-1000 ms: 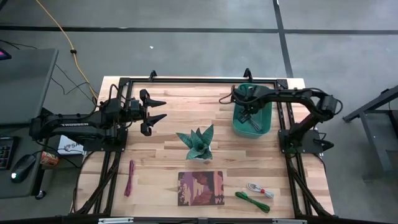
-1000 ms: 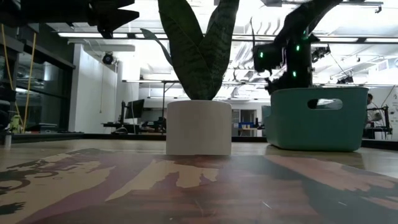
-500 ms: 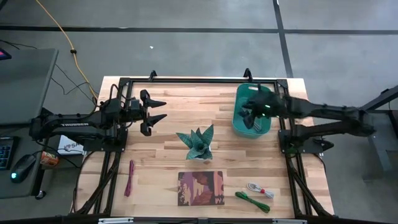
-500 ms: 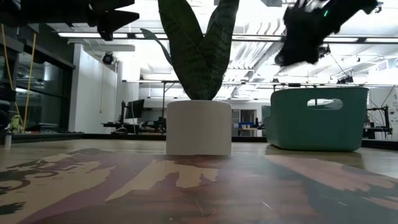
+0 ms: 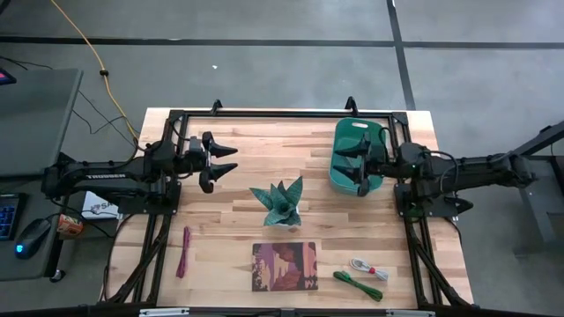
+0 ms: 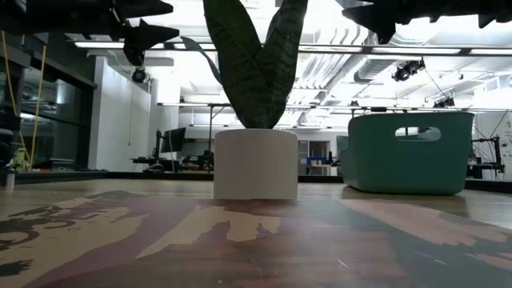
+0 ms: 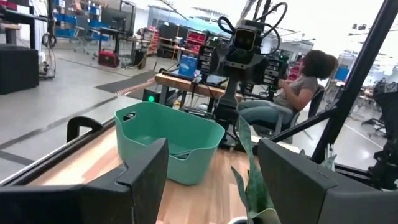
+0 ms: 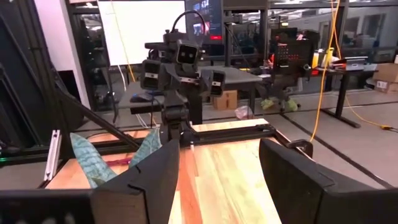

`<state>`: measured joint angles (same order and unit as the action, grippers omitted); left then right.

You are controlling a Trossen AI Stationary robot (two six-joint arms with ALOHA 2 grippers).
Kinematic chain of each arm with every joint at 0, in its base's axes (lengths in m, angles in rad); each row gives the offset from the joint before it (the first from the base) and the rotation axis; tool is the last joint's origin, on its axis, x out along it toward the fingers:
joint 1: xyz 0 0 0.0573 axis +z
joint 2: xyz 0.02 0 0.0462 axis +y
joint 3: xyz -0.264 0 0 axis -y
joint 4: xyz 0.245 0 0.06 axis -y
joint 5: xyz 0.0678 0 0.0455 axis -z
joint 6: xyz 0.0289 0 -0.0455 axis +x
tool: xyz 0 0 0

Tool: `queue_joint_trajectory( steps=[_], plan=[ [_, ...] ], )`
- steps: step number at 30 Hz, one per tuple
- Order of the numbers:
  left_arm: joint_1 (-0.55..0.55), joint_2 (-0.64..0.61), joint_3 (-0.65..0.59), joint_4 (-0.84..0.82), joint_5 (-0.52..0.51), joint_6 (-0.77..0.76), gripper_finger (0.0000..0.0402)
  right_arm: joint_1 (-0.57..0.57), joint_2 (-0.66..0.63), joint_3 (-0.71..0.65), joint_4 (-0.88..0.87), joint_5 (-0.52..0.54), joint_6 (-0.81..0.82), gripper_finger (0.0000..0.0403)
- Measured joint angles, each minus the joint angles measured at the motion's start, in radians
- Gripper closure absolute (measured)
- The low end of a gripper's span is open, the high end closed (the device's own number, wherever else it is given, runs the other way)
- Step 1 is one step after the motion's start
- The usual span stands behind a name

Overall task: Pick and place USB-C Cables
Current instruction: Put the white charger cable into the green container

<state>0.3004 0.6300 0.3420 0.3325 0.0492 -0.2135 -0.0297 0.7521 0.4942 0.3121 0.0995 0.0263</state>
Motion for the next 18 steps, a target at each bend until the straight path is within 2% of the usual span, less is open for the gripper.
queue_joint_trajectory(
  steps=[8, 18],
  plan=[
    [0.000, 0.000, 0.000, 0.007, 0.048, 0.097, 0.0172, 0.000, 0.000, 0.000, 0.000, 0.001, 0.018, 0.0190],
    [0.000, 0.000, 0.000, 0.016, 0.078, 0.111, 0.0172, 0.000, 0.000, 0.002, 0.000, 0.001, 0.031, 0.0190]
  ],
)
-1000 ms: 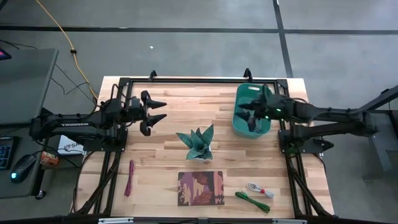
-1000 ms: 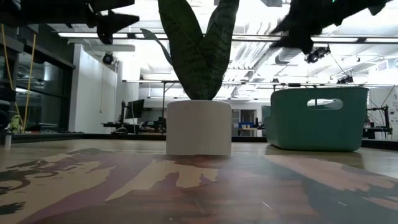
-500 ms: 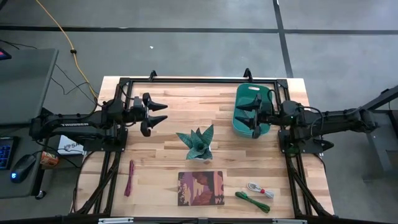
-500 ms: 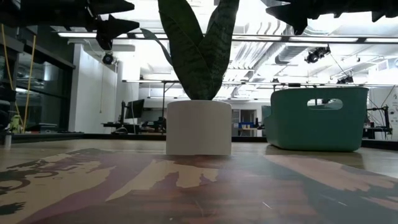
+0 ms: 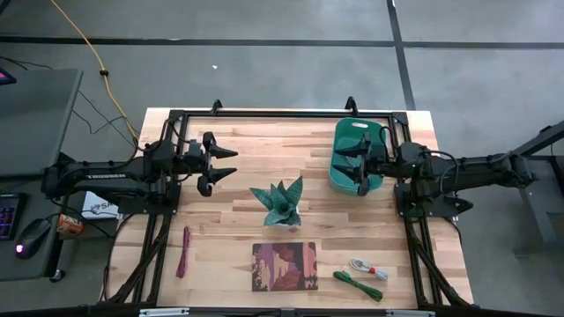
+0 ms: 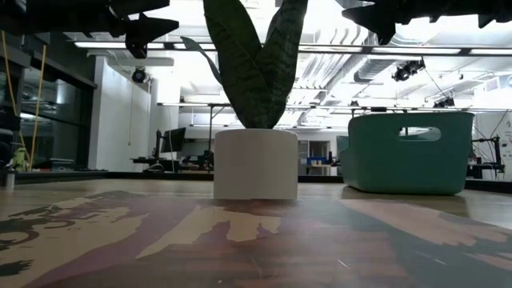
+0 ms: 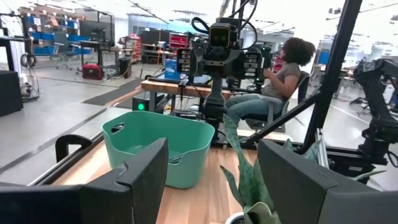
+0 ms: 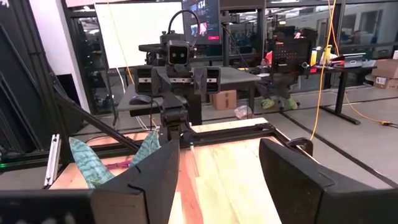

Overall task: Pick and place USB-C Cables
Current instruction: Put the white charger cable into the green container

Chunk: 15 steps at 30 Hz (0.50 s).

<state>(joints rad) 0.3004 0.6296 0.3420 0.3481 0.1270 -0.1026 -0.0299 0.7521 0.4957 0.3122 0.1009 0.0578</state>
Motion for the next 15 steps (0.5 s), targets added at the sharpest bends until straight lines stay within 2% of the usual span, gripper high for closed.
queue_joint_trajectory(
  steps=[4, 8, 10, 15],
  plan=[
    [0.000, 0.000, 0.000, 0.000, 0.033, 0.009, 0.0172, 0.009, 0.004, 0.000, -0.001, -0.049, 0.103, 0.0190],
    [0.000, 0.000, 0.000, 0.010, 0.088, 0.004, 0.0172, 0.095, 0.037, 0.007, -0.032, -0.100, 0.176, 0.0190],
    [0.000, 0.000, 0.000, 0.018, 0.091, 0.003, 0.0172, 0.162, 0.064, 0.045, -0.136, -0.068, 0.217, 0.0190],
    [0.000, 0.000, 0.000, 0.019, 0.090, -0.009, 0.0172, 0.353, 0.165, 0.212, -0.573, 0.062, 0.433, 0.0190]
  ],
)
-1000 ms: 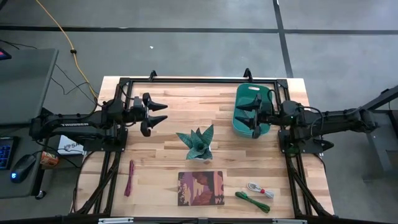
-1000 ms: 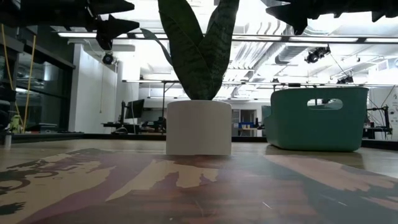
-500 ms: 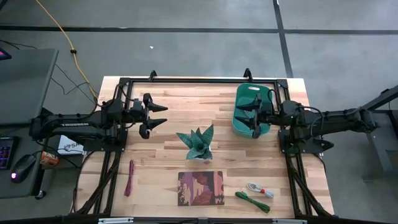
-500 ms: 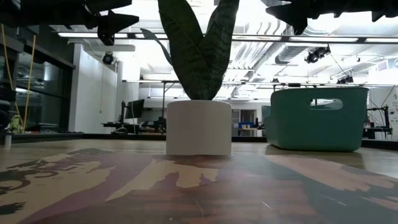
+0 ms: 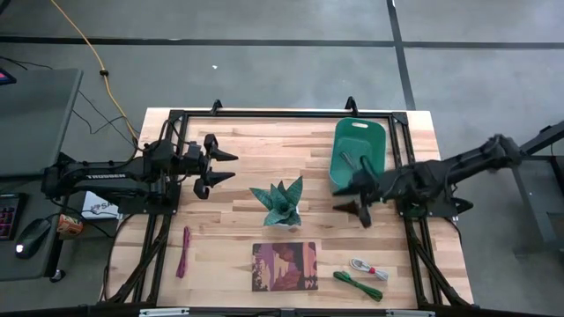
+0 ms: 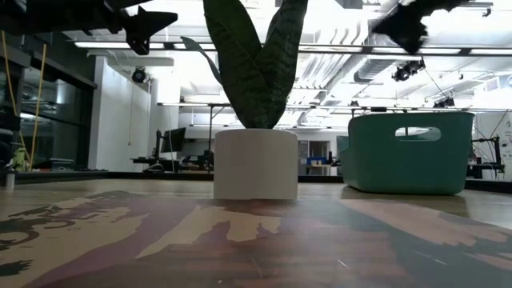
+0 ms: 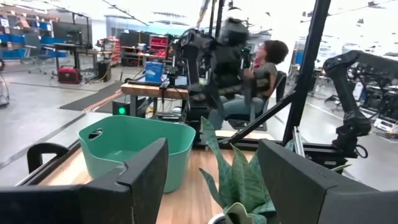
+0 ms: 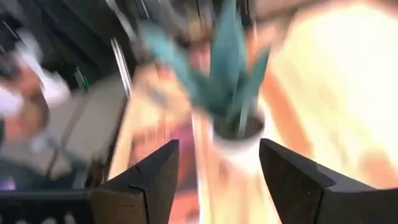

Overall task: Pick and place USB-C Cables
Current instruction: Put the white charger cable into the green container

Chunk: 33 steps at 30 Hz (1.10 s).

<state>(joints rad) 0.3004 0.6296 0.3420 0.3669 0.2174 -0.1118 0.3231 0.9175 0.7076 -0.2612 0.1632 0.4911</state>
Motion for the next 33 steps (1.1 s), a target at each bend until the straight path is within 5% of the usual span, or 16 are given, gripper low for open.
queue_joint_trajectory(
  steps=[9, 18, 33],
  plan=[
    [0.000, 0.000, 0.000, -0.003, 0.000, -0.043, 0.0172, 0.286, 0.250, 0.206, -0.526, -0.006, 0.624, 0.0190],
    [0.000, 0.000, 0.000, -0.003, 0.000, -0.043, 0.0172, 0.456, 0.470, 0.213, -0.533, -0.117, 0.984, 0.0190],
    [0.000, 0.000, 0.000, -0.003, -0.019, -0.042, 0.0172, 0.588, 0.682, 0.213, -0.471, -0.157, 1.190, 0.0190]
  ],
)
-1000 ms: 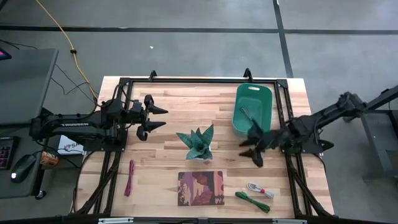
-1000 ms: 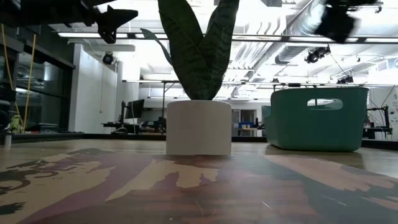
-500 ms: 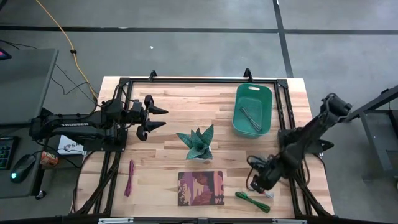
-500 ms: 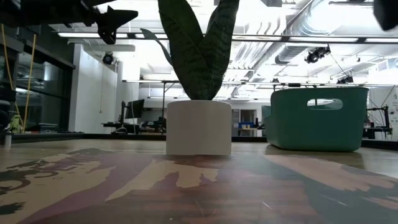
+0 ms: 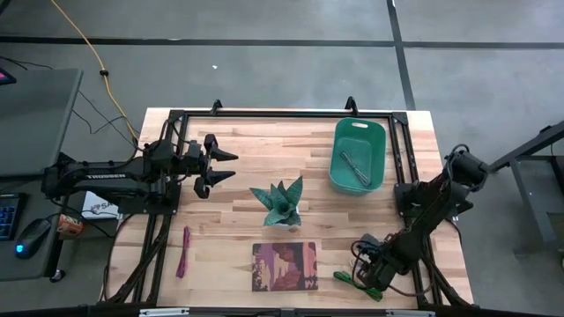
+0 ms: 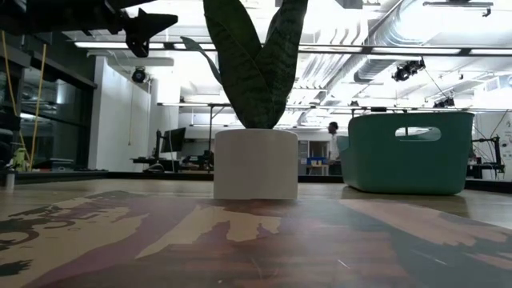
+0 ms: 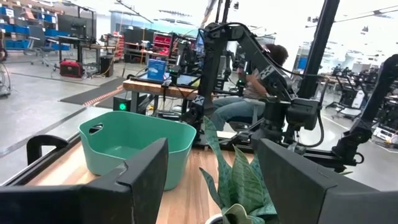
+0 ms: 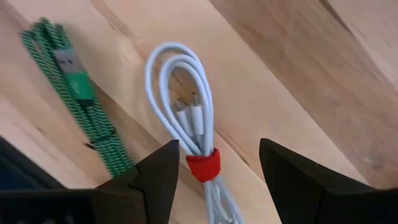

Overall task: Pick and place USB-C Cables
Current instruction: Put the white charger cable into the green container

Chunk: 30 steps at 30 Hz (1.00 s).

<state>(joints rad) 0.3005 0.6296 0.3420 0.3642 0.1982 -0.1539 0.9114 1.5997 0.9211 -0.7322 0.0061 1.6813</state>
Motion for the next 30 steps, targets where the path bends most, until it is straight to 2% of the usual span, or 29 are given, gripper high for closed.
queue_joint_trajectory(
  steps=[5, 13, 20, 30],
  plan=[
    [0.000, 0.000, 0.000, 0.000, 0.000, 0.000, 0.0172, 0.031, 0.007, 0.000, 0.015, -0.001, 0.054, 0.0190],
    [0.000, 0.000, 0.000, 0.000, 0.000, 0.000, 0.0172, 0.059, 0.012, -0.002, 0.057, 0.066, 0.060, 0.0190],
    [0.000, 0.000, 0.000, 0.000, 0.000, 0.000, 0.0172, 0.058, 0.088, -0.003, 0.056, -0.041, 0.016, 0.0190],
    [0.000, 0.000, 0.000, 0.001, 0.000, 0.000, 0.0172, 0.057, 0.114, 0.000, 0.051, -0.070, 0.012, 0.0190]
  ],
)
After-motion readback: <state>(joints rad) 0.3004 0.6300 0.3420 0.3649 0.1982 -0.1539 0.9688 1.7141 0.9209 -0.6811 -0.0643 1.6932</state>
